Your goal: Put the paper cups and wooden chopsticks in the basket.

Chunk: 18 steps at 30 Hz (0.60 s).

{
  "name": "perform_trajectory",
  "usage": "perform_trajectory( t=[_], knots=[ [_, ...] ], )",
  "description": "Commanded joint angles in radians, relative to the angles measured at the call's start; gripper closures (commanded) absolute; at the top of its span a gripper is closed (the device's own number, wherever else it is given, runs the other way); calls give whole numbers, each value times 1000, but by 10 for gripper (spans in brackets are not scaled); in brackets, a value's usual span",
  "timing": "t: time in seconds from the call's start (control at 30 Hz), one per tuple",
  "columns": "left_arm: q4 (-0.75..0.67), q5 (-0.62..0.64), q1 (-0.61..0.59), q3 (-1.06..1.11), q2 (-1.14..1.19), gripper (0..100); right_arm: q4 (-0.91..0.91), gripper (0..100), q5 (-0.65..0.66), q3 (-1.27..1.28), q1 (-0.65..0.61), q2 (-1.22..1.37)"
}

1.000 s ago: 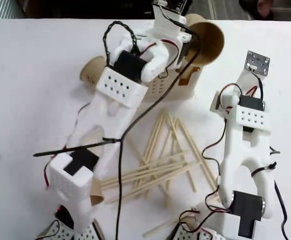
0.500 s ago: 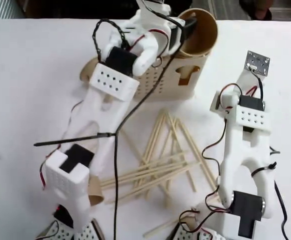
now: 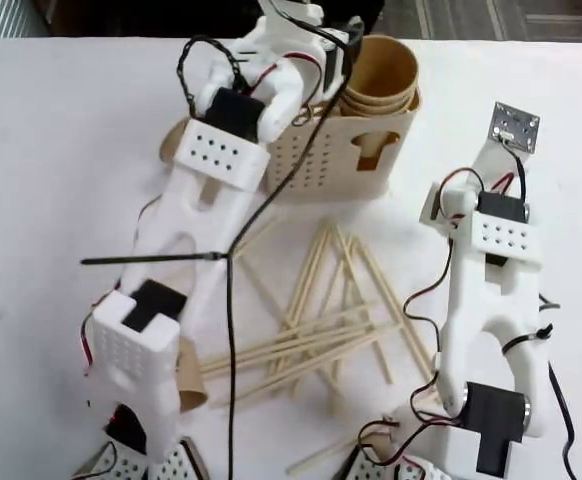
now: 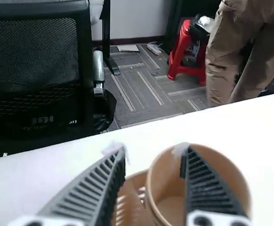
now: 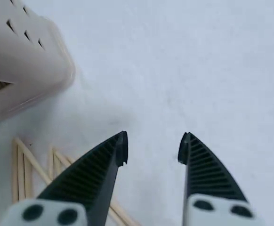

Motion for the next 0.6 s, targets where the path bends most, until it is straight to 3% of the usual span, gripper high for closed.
perform_trajectory(
  t=[0.0,0.07,0.27,0.57],
  knots=[
    [60,0,51,-18,-131,804,-51,818,0,14,-13,-31],
    [124,-5,65,-18,-179,804,-64,818,0,23,-13,-35],
    [341,-180,61,-11,-306,808,-59,818,0,23,-13,-35],
    [675,-304,-84,-14,-504,808,-39,818,41,25,-13,-36]
  ],
)
